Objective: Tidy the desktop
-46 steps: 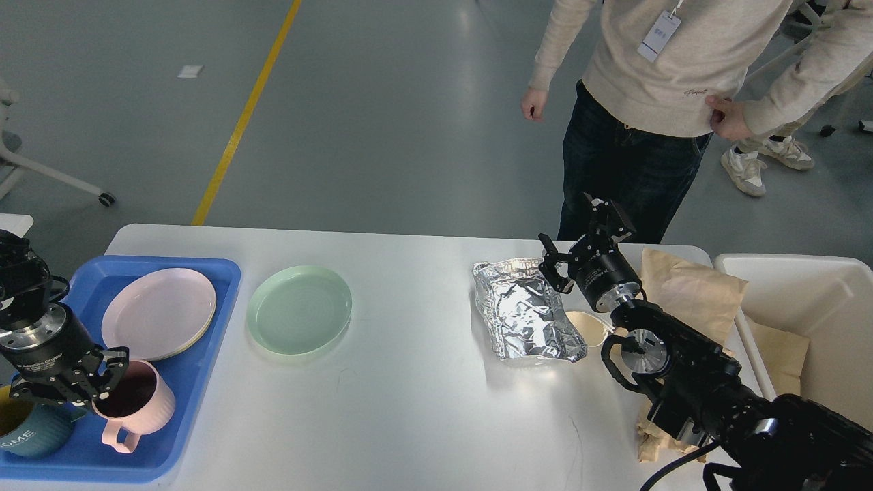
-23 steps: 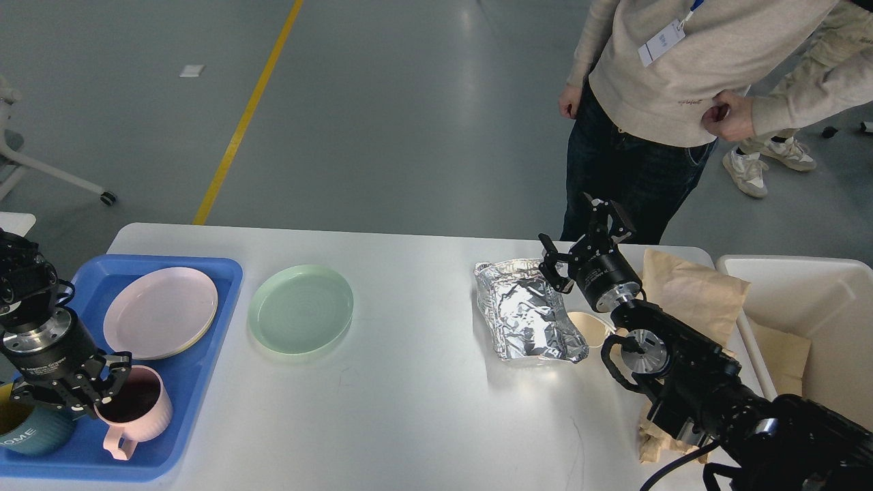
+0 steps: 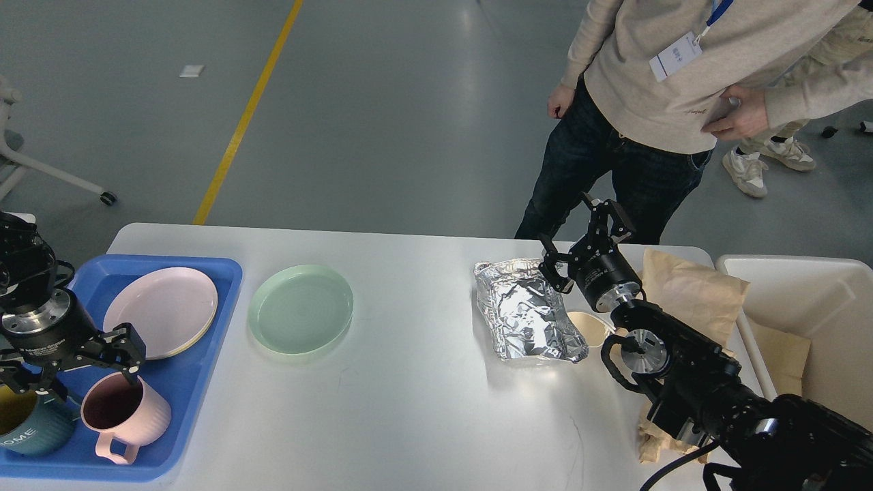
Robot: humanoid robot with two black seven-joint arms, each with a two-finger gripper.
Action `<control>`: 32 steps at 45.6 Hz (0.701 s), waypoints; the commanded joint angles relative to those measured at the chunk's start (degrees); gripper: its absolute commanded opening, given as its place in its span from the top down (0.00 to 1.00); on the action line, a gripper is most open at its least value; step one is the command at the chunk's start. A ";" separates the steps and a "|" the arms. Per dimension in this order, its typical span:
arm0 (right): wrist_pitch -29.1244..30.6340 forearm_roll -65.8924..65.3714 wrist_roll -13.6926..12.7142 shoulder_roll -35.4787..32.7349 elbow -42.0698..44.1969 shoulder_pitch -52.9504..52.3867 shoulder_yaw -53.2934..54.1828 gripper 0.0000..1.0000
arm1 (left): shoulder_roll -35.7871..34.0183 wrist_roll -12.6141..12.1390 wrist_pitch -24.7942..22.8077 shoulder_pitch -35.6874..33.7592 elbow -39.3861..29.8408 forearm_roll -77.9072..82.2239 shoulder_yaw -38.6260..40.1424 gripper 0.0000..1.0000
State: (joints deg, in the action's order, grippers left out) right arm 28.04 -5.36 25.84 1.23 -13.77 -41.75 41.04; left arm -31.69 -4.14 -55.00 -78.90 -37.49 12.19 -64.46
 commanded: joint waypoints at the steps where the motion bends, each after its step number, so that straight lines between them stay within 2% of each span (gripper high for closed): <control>1: 0.00 0.00 0.00 0.00 0.06 0.00 0.00 0.00 | 0.67 0.45 0.00 -4.50 -0.92 -0.59 -2.59 0.08; 11: 0.00 0.00 0.00 0.00 -0.03 0.00 0.00 0.00 | 4.61 0.36 0.00 -14.43 -5.05 -2.25 -6.20 0.08; 20: 0.00 0.00 0.00 0.00 0.06 0.00 0.00 0.00 | 14.63 0.10 13.77 -19.62 -11.28 -5.86 -11.47 0.08; 32: 0.00 0.00 0.00 0.00 -0.03 0.00 0.00 0.00 | 20.79 -0.16 21.24 -24.99 -17.09 -9.72 -11.74 0.08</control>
State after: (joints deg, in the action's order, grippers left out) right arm 28.04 -5.36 25.84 1.23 -13.76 -41.75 41.04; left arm -13.51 -4.08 -36.57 -102.52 -53.25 4.37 -76.18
